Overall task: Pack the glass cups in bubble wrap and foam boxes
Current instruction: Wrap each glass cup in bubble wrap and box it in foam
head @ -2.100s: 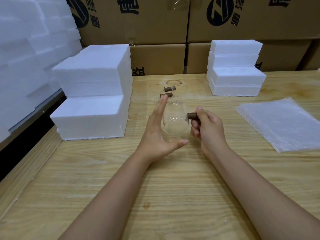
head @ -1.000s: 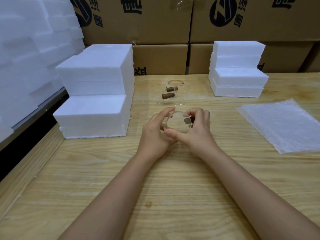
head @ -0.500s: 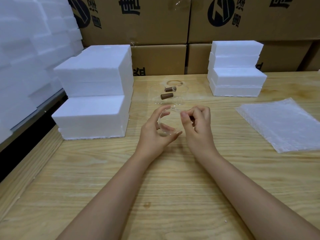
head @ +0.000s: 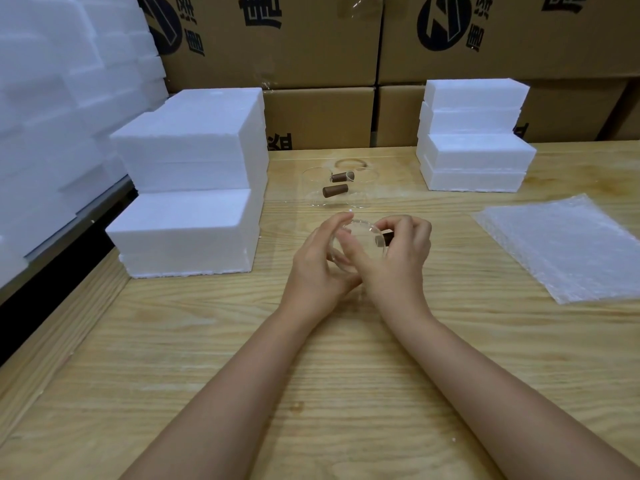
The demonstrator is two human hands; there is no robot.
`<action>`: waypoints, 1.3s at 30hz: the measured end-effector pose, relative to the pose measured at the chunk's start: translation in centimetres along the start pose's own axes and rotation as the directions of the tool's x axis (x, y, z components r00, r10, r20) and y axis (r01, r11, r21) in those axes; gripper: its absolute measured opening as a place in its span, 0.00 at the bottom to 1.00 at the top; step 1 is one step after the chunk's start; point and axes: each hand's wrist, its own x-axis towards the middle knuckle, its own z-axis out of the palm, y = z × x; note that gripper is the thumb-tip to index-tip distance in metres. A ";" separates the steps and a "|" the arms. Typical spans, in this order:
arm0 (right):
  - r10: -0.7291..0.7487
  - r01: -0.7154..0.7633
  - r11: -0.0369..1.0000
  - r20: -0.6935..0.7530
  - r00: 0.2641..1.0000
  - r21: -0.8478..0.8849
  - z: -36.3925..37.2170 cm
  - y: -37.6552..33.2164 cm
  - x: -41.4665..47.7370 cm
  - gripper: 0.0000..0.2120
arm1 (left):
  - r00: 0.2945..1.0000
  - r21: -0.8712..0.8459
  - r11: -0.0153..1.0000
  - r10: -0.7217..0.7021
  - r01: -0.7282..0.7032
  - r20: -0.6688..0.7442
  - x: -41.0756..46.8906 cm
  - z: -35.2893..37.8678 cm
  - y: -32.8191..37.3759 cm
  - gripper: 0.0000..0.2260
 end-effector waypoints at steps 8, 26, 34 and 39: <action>-0.154 0.152 0.970 0.003 0.988 -0.190 0.3 0.5 -0.1 0.37 | 0.999 -0.076 0.996 -0.048 0.049 0.011 0.0 -0.2 -0.6 0.32; -0.193 0.192 0.954 0.019 0.981 -0.229 -0.1 0.9 0.2 0.37 | 0.991 -0.156 0.979 -0.126 0.133 0.056 0.2 -0.1 -0.2 0.29; -0.209 0.218 0.962 -0.075 0.975 0.161 -0.4 0.6 0.2 0.15 | 1.000 -0.153 0.988 -0.013 0.012 -0.005 0.1 -0.4 -0.2 0.31; 0.159 -0.110 0.902 -0.084 0.984 0.418 -0.2 0.9 0.5 0.03 | 0.994 -0.114 0.987 0.111 -0.112 -0.020 0.0 0.0 -0.4 0.31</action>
